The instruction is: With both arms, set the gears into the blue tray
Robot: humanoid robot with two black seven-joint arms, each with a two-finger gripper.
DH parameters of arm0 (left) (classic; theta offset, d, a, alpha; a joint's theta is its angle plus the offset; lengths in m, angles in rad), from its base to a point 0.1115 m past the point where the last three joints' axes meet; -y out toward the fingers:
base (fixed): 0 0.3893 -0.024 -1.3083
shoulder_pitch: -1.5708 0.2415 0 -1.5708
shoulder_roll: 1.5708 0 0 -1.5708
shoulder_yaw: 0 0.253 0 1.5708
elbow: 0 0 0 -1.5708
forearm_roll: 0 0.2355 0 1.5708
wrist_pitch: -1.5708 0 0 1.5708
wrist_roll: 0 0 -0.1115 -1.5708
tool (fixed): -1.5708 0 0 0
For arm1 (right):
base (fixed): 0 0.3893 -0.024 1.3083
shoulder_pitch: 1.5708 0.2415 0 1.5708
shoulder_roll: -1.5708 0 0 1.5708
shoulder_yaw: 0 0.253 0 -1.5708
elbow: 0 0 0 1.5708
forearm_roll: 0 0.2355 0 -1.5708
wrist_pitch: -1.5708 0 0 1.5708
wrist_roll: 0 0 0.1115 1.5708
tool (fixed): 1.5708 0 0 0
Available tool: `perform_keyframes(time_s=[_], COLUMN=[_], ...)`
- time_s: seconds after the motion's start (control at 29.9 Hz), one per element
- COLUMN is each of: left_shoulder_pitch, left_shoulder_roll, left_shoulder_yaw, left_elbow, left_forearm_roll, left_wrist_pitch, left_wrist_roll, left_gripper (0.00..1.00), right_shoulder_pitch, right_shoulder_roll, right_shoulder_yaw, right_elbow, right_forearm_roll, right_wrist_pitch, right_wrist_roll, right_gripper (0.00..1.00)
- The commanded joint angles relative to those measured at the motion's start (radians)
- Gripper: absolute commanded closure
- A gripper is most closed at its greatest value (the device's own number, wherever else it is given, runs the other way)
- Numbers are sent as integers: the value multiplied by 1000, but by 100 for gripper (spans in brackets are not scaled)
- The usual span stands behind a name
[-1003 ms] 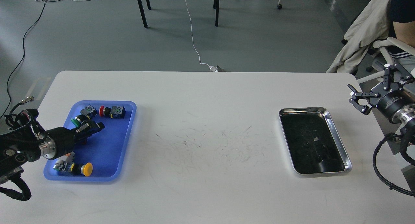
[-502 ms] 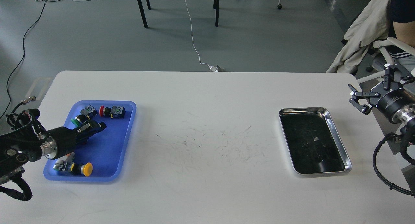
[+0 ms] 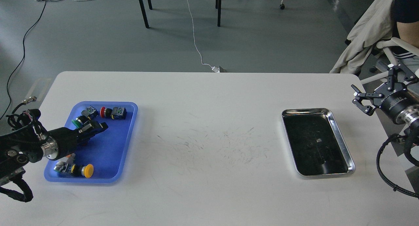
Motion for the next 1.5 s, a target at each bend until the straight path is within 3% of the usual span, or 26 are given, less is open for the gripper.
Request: perform_keyframes(time_s=[0.0,0.03,0.07,0.1,0.13,0.17,0.74,1.1,1.2,1.34,1.47], left_shoulder_pitch=[0,0,0,0,0,0,-13,-120,-149,-218,-238], left_shoulder_roll=[1,-3,-3,-2,-3,-3,7,40,-21,-116,-247], left_shoulder_yaw=[3,1,1,1,0,0,-2,-123,-174,-214,-304], left_elbow=[0,9,12,12,12,12,1,-48,-48,-32,24], left_forearm_roll=[8,8,5,0,0,-3,-7,-29,-136,-249,-348], left_wrist_pitch=[-17,-12,-6,-9,-2,-2,-18,-29,-20,9,84], left_wrist_roll=[1,1,1,-1,-7,-4,-2,5,14,71,70], left_gripper=[94,85,49,0,8,0,0,0,0,0,0], right_shoulder_pitch=[-1,1,1,1,1,1,1,7,18,19,38], right_shoulder_roll=[-1,-1,-1,-1,-1,-1,0,-16,-29,-38,-52], right_shoulder_yaw=[0,0,0,0,0,0,0,1,12,29,29], right_elbow=[0,0,1,1,1,1,1,37,57,64,75], right_forearm_roll=[0,0,0,0,0,0,0,0,0,0,-6], right_wrist_pitch=[0,0,0,0,0,0,0,0,0,0,0], right_wrist_roll=[0,0,0,0,0,0,0,0,-3,-6,-8], right_gripper=[3,3,3,3,3,3,3,3,3,2,2])
